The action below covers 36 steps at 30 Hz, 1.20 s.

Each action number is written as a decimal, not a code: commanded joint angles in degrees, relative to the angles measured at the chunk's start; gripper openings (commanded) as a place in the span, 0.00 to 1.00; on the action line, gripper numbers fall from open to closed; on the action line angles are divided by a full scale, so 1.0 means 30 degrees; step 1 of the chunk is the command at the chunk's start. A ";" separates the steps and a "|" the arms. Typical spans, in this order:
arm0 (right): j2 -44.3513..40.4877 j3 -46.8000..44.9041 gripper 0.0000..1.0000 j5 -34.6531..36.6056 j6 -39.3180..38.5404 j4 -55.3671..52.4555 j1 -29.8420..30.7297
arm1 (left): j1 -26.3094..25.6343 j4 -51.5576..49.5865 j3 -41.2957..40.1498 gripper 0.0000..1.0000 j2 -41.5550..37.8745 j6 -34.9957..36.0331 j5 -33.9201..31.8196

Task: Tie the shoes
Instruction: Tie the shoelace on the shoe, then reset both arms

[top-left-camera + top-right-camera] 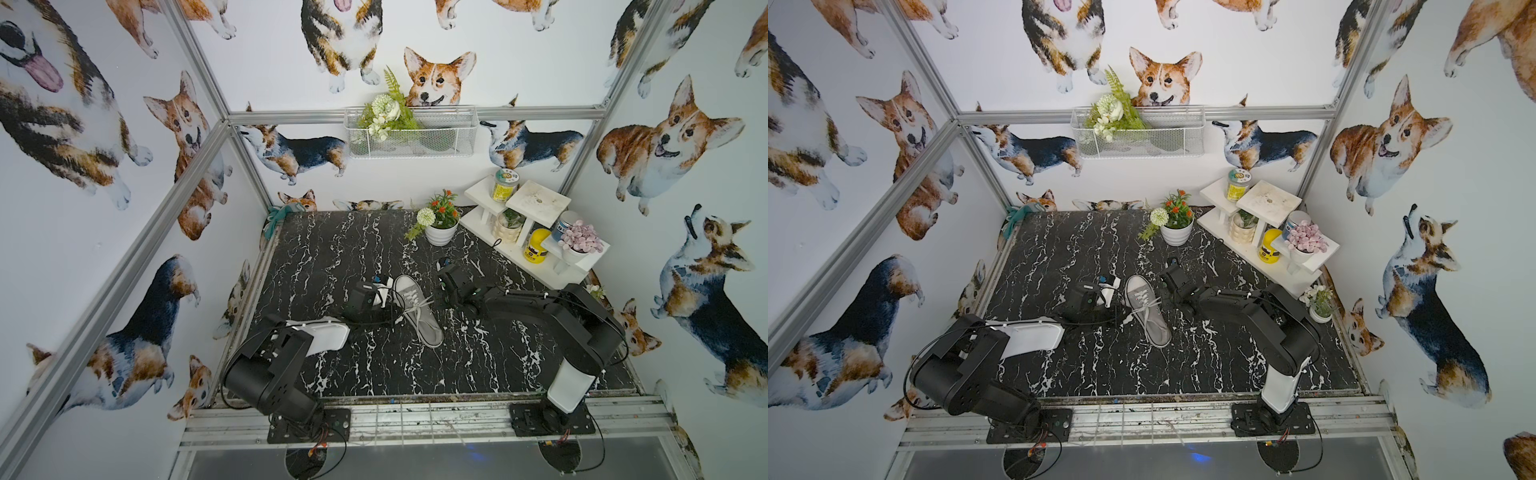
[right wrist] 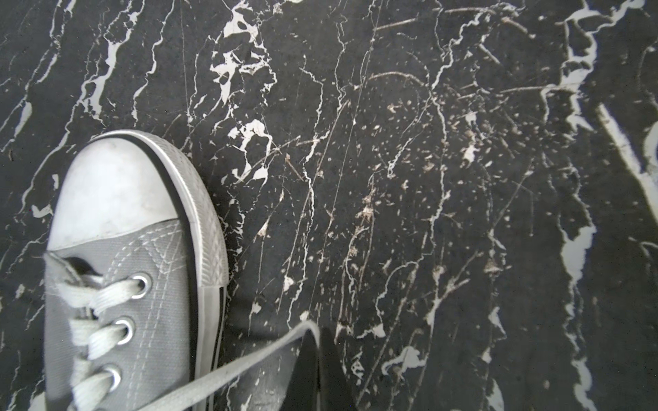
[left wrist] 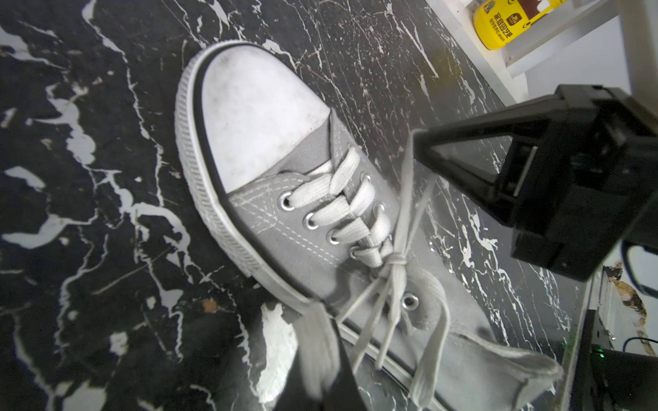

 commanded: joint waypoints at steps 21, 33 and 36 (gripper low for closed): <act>-0.6296 -0.1592 0.48 -0.7656 -0.1016 -0.0220 -0.2536 | 0.0188 -0.2424 -0.0810 0.51 -0.4635 -0.1596 -0.3978; -1.3104 -0.4055 0.84 0.2176 -0.3489 -0.0450 -0.3797 | 0.2191 -0.1400 -0.2525 0.93 -1.4686 0.0481 -1.1429; -1.4371 -0.5661 1.00 0.2971 -0.3703 0.1076 -0.4922 | 0.3032 -0.1053 -0.2632 1.00 -1.6028 0.1776 -1.2704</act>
